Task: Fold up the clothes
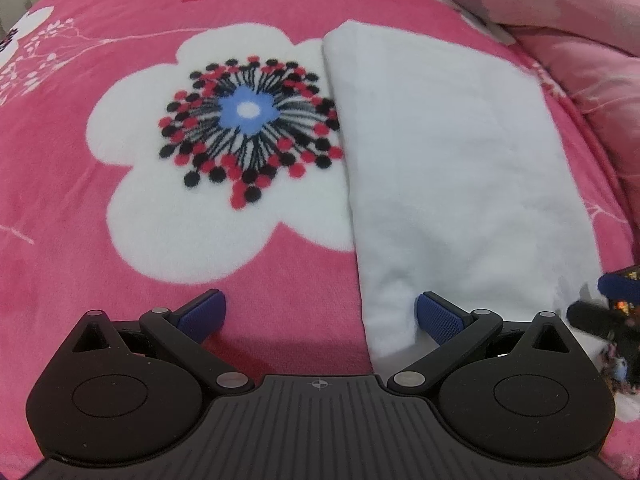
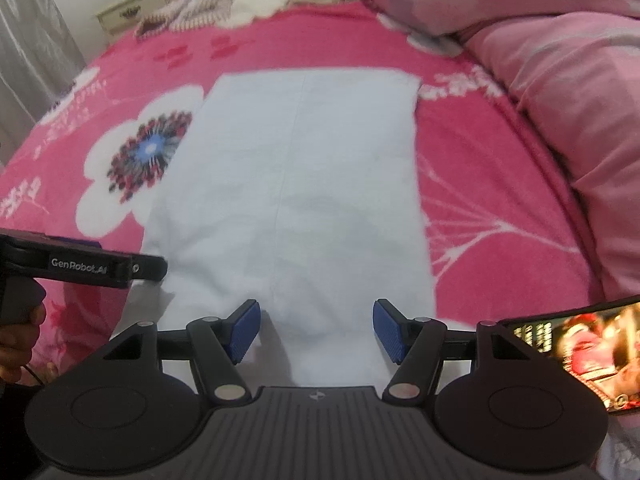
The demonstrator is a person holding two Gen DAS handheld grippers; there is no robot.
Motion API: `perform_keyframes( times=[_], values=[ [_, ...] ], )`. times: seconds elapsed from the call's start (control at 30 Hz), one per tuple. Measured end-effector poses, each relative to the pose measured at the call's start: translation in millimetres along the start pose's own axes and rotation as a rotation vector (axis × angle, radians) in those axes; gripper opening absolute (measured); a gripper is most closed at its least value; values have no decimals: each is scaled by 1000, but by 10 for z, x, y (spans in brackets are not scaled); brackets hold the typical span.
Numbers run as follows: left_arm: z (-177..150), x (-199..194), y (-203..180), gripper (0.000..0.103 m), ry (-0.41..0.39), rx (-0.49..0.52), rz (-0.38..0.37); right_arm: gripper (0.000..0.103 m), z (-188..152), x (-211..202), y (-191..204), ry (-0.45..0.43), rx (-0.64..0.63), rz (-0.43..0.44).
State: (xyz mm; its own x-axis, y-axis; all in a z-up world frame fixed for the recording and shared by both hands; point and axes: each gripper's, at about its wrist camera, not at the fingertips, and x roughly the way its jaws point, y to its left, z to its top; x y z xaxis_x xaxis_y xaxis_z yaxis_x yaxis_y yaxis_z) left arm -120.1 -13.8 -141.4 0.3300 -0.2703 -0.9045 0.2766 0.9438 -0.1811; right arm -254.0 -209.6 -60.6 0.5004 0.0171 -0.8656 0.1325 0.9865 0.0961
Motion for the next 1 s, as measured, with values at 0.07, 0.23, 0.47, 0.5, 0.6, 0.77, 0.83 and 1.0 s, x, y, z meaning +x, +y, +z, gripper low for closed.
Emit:
perform_keyframes(
  times=[0.07,0.23,0.47,0.5,0.6,0.77,0.83,1.0],
  values=[
    [29,-105,36,103,-50,17,-32,65,8,-78,-76,-40,5,-5],
    [192,-295,-74,103,-95,185,-125,65,-2,-171,-321,-67,59,-31],
    [243,-261,-454,102,2,506,-205,62,-181,-184,-491,-30,108,-25],
    [214,-247,-506,101,8,556,-216,62,-200,-175,-498,-25,112,-17],
    [146,-159,-613,100,12,623,-256,59,-174,-78,-539,-12,135,19],
    [-14,-37,-663,96,-28,558,-285,16,-99,53,-657,9,193,93],
    [-80,-8,-666,95,-55,543,-271,6,-84,62,-714,17,227,136],
    [-130,-24,-628,95,-76,527,-270,2,-81,-23,-782,-27,254,136]
  ],
)
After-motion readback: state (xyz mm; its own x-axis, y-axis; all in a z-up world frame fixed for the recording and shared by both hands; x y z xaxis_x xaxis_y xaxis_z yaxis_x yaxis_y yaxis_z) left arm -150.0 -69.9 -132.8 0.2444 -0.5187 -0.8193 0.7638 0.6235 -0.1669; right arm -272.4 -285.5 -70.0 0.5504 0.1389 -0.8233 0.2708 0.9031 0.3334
